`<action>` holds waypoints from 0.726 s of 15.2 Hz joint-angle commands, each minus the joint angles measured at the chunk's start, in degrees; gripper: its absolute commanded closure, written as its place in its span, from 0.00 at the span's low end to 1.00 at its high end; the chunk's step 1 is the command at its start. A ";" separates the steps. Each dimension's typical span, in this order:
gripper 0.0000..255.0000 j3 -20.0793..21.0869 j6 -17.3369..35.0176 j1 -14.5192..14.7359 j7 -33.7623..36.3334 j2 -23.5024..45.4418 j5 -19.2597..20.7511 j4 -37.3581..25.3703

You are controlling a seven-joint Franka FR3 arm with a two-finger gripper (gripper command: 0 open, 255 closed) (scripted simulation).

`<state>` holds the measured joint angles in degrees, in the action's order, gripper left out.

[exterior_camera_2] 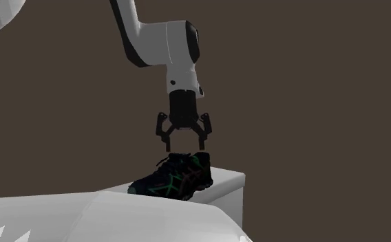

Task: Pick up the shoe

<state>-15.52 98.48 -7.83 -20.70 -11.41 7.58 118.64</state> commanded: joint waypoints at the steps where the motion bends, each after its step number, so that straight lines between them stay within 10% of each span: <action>1: 1.00 -0.01 0.28 0.00 0.02 0.05 -0.01 0.20; 11: 1.00 0.02 -0.55 0.01 -0.04 -0.10 0.00 -0.48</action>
<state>-15.51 98.29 -7.84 -20.70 -11.58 7.62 118.63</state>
